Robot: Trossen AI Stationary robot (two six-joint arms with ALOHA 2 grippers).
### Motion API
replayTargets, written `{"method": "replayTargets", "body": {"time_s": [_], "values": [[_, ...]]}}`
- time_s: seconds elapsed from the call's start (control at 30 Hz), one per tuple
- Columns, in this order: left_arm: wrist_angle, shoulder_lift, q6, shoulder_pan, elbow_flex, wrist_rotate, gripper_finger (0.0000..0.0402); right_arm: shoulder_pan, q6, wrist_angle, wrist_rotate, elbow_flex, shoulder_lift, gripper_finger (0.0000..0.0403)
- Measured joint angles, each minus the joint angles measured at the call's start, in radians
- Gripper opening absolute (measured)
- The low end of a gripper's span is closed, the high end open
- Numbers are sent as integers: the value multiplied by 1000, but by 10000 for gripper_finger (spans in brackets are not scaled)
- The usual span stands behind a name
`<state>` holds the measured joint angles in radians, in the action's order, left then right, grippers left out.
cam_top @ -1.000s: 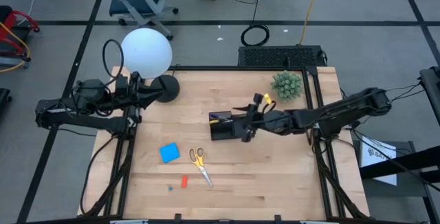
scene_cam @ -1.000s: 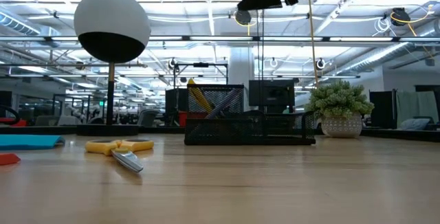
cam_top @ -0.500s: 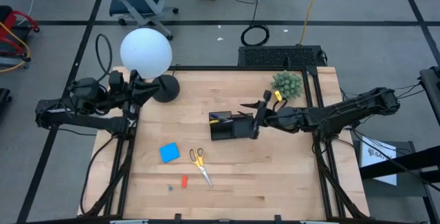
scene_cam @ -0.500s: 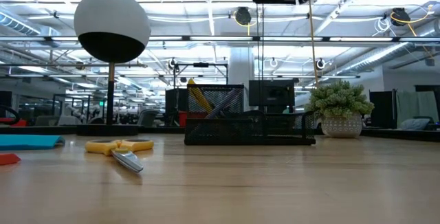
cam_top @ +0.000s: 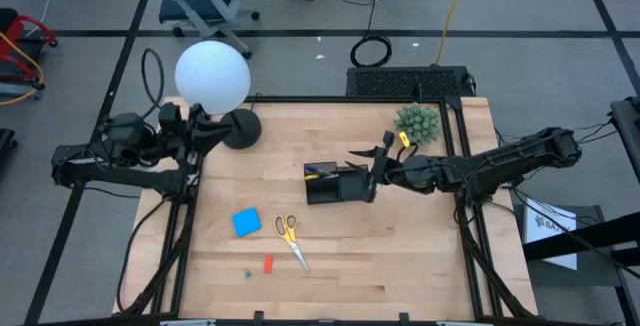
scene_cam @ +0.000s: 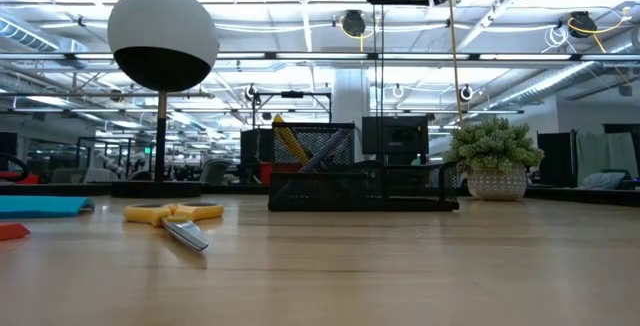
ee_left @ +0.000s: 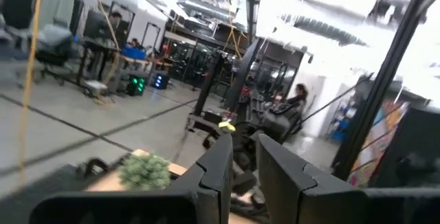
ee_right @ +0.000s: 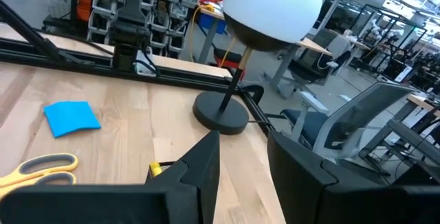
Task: Pick and place office supplies into organizer
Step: Put the yellow scissors into the top left compartment of the black desk organizer
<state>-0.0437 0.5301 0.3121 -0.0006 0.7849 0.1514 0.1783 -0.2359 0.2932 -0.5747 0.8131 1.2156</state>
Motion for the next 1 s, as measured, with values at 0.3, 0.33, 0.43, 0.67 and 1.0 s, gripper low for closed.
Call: {"method": "replayTargets", "body": {"time_s": [0.3,0.33,0.43,0.67,1.0], "values": [[-106,56,-184,0,0,-20,72,-6,-45,-14,1,0,0,114],[-129,71,-199,0,0,-20,72,-9,-45,-15,0,0,0,114],[-186,128,-256,0,0,-20,72,-21,-45,-19,0,0,0,114],[-305,227,-363,-5,0,-47,72,-49,-41,-32,0,-13,0,114],[-492,400,-524,-130,8,-66,72,-76,-38,-27,1,-37,0,114]]}}
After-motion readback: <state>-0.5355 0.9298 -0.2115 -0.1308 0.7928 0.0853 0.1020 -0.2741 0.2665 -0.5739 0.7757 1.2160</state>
